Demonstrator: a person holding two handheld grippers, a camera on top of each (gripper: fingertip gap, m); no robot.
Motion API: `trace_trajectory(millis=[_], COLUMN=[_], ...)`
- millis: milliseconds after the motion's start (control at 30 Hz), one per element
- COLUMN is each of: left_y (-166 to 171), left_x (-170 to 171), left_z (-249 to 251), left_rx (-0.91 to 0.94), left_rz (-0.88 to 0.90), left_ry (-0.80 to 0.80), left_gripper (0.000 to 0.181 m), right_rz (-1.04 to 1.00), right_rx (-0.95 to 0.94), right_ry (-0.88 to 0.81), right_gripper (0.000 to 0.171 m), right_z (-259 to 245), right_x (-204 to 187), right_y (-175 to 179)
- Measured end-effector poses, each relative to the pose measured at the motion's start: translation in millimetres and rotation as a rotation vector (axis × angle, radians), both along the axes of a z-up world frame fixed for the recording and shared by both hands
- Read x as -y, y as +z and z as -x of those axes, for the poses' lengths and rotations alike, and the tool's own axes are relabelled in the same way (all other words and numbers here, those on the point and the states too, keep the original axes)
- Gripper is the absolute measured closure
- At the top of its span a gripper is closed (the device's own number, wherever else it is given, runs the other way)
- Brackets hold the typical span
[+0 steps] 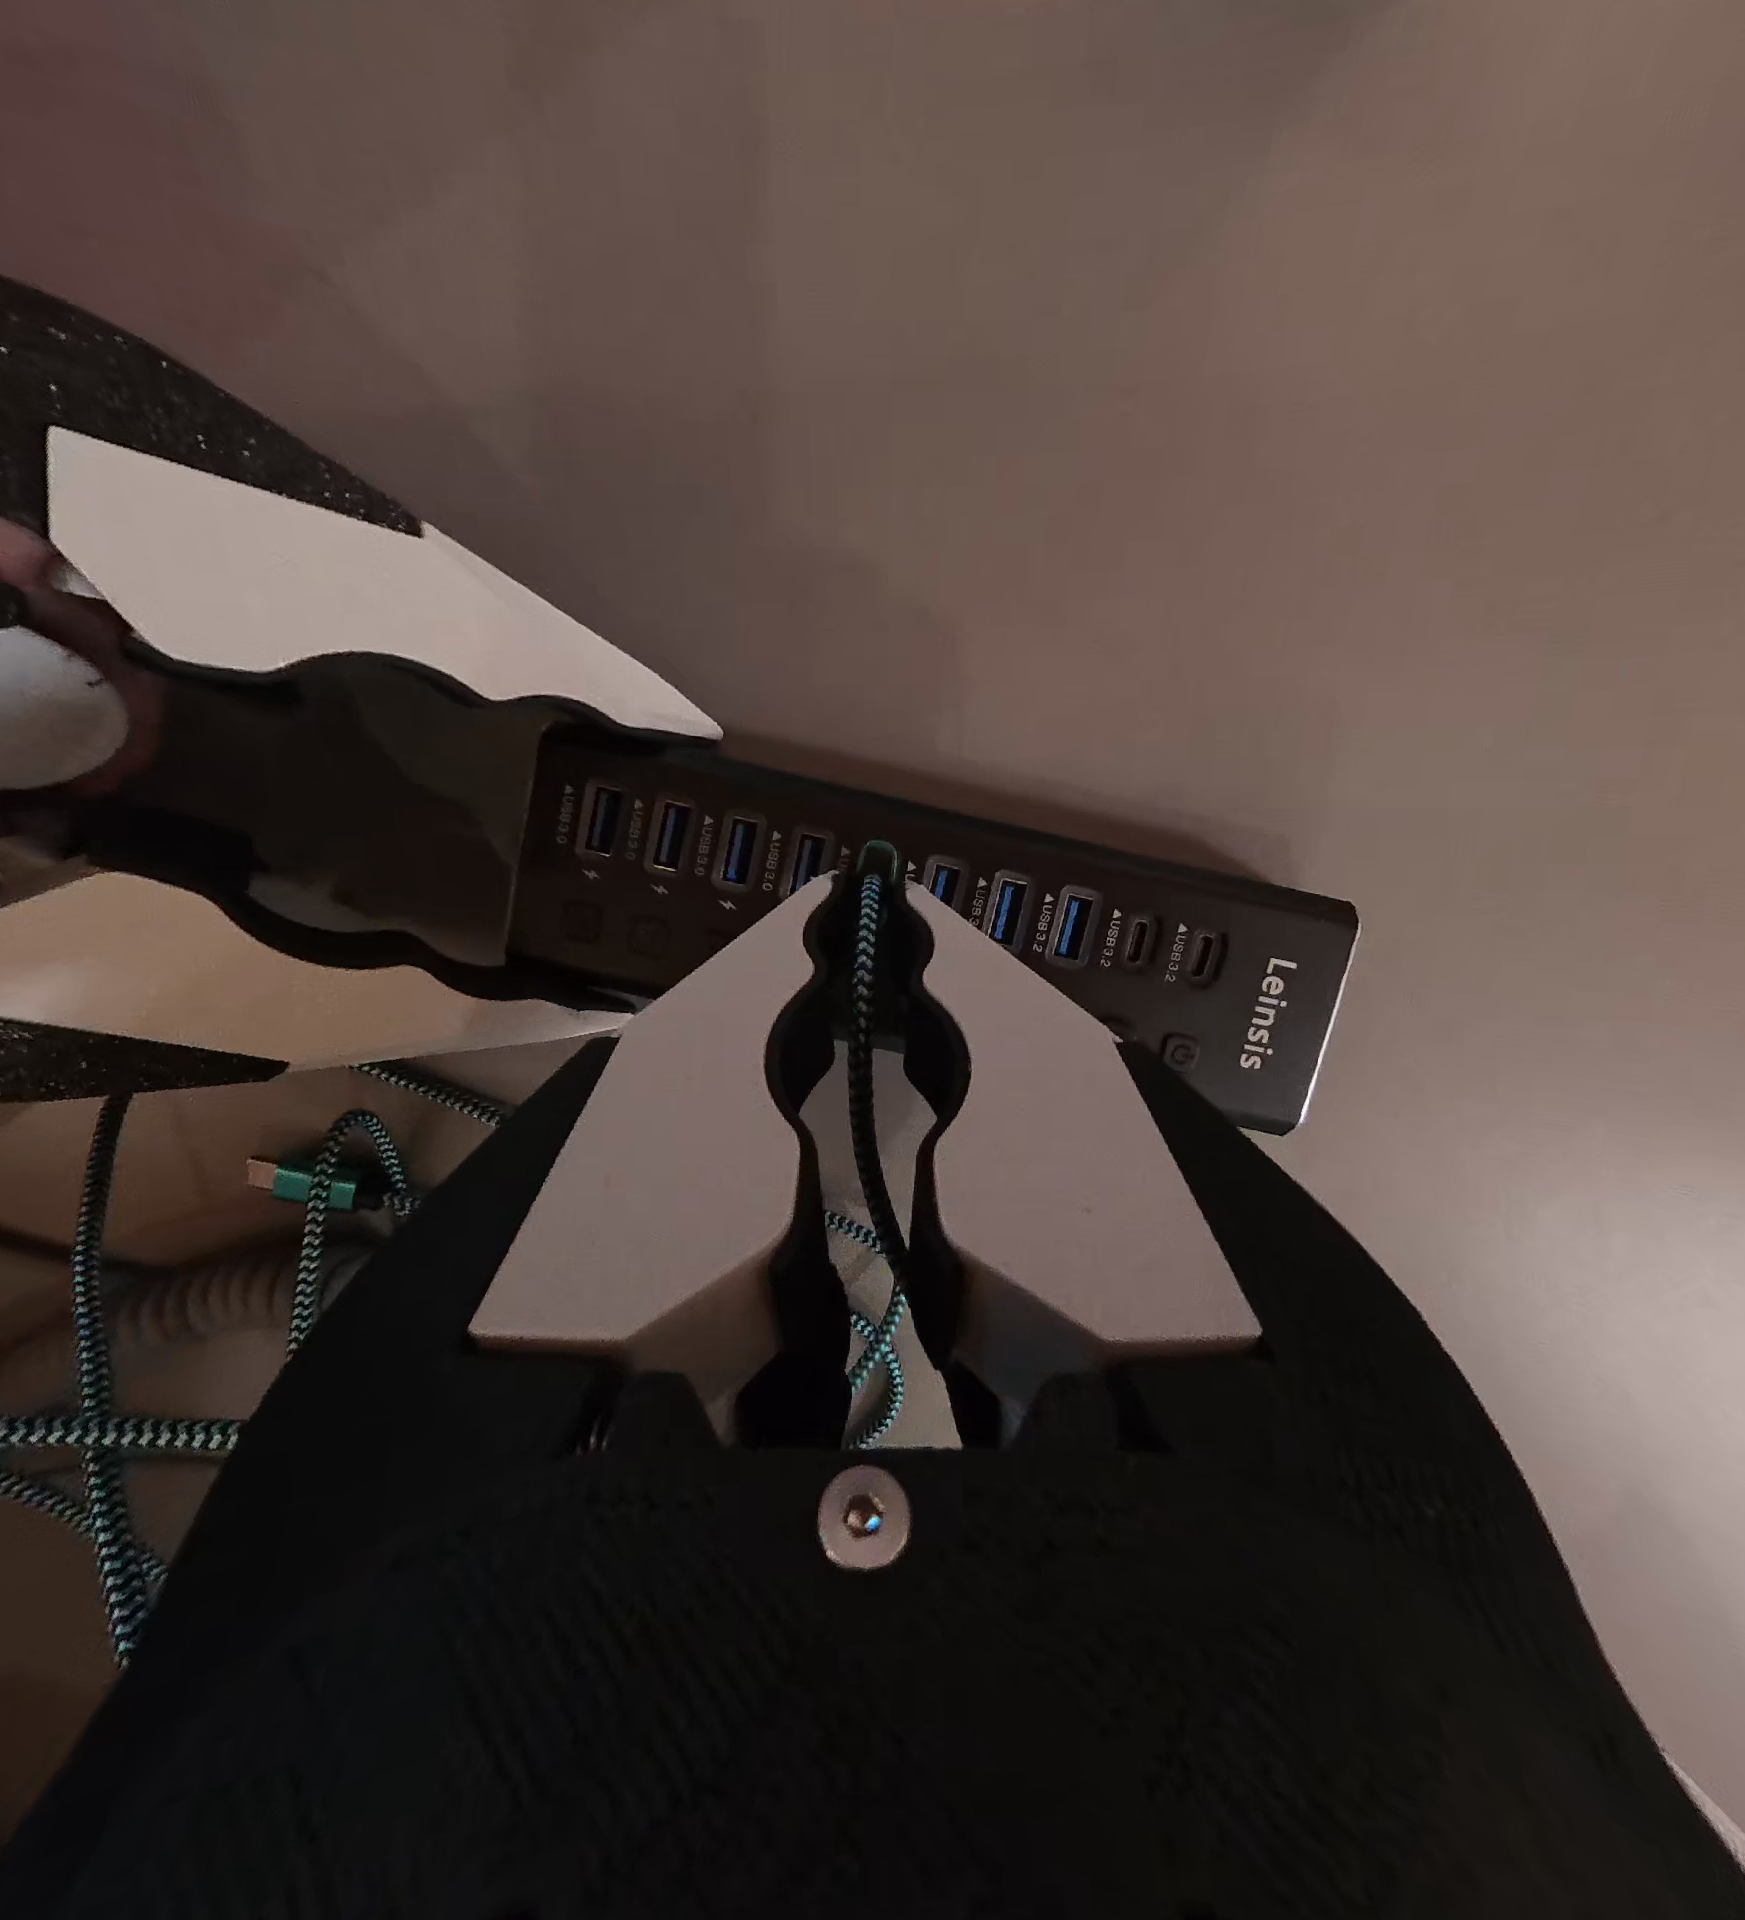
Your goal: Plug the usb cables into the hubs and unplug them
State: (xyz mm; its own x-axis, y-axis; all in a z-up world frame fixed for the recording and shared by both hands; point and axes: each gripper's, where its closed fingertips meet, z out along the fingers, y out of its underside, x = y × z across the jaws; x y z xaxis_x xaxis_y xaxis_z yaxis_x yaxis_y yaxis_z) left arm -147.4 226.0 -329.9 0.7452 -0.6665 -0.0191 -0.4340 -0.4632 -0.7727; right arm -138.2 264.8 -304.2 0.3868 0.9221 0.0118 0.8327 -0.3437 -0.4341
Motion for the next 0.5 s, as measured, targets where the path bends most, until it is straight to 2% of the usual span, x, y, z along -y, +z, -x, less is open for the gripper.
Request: trace_trajectory(millis=[167,200,233,300,367,433,500], left_y=[0.7,0.5,0.3,0.3,0.4,0.5,0.4], left_x=[-1.4,-1.6,-1.6,-1.5,-1.5,-1.4,-1.4], left_z=[0.3,0.2,0.2,0.1,0.0,-0.1,-0.1], left_rx=[0.015,0.016,0.023,0.027,0.028,0.028,0.027], left_rz=[-0.003,-0.001,0.006,0.006,0.006,0.006,0.006], left_ry=[0.006,0.007,0.008,0.010,0.011,0.010,0.008], left_gripper=[0.122,0.122,0.122,0.122,0.123,0.123,0.122], right_rz=[-0.006,-0.026,-0.089,-0.283,-0.492,-0.618,-0.608], right_rx=[-0.043,-0.051,-0.075,-0.185,-0.321,-0.464,-0.566], right_ry=[-0.003,-0.021,-0.039,-0.048,-0.068,-0.045,0.072], right_gripper=[0.165,0.160,0.144,0.132,0.130,0.131,0.137], right_z=[0.0,-2.1,-3.6,-4.6,-13.6,-23.9,-25.7], right_x=[-1.7,-3.5,-8.5,-16.8,-16.9,2.6,42.2], right_y=[1.4,4.7,14.8,54.8,106.7,150.3,167.5])
